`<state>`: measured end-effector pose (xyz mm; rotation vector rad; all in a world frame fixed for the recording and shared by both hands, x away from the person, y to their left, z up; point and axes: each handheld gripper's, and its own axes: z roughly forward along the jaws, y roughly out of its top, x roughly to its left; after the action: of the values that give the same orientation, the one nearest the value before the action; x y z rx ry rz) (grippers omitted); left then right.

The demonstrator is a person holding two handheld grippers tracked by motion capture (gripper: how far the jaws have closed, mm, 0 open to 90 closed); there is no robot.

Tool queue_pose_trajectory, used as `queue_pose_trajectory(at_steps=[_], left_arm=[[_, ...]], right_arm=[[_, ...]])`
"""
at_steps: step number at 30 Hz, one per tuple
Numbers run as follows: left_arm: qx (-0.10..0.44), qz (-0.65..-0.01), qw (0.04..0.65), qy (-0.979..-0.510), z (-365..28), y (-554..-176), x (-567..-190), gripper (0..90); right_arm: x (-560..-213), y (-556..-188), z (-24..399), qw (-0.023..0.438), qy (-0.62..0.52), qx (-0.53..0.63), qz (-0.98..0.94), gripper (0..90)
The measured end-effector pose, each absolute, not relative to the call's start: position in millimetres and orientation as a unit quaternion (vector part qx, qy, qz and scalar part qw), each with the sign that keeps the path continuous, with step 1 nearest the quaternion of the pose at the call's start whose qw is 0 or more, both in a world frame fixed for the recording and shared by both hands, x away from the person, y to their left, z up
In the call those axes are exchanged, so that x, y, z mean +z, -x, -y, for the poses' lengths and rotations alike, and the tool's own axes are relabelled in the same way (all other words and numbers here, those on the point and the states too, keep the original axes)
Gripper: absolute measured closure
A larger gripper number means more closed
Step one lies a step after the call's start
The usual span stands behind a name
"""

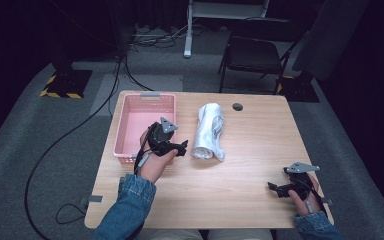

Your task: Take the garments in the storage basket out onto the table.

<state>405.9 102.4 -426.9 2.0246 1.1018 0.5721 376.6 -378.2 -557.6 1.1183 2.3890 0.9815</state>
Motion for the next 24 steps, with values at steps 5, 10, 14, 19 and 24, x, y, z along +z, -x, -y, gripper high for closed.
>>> queue_pose_trajectory(at_steps=[5, 10, 14, 19, 24], left_arm=[[0.224, -0.432, 0.374, -0.789, -107.2, -401.5, -430.5, 10.4], [0.228, -0.433, 0.373, -0.789, -112.8, -395.9, -434.5, 10.4], [0.231, -0.436, 0.371, -0.787, -118.1, -391.7, -438.3, 10.4], [0.233, -0.439, 0.368, -0.786, -123.6, -388.3, -442.8, 10.4], [0.246, -0.433, 0.355, -0.791, -124.8, -383.6, -445.3, 10.4]], right_arm=[[-557.7, -376.5, 378.2, 0.163, -0.392, 0.344, -0.837, 0.0], [-557.7, -376.6, 378.2, 0.163, -0.392, 0.344, -0.837, 0.0], [-557.6, -376.6, 378.2, 0.163, -0.392, 0.344, -0.837, 0.0], [-557.6, -376.6, 378.2, 0.163, -0.392, 0.344, -0.838, 0.0], [-557.7, -376.6, 378.2, 0.163, -0.392, 0.344, -0.837, 0.0]])
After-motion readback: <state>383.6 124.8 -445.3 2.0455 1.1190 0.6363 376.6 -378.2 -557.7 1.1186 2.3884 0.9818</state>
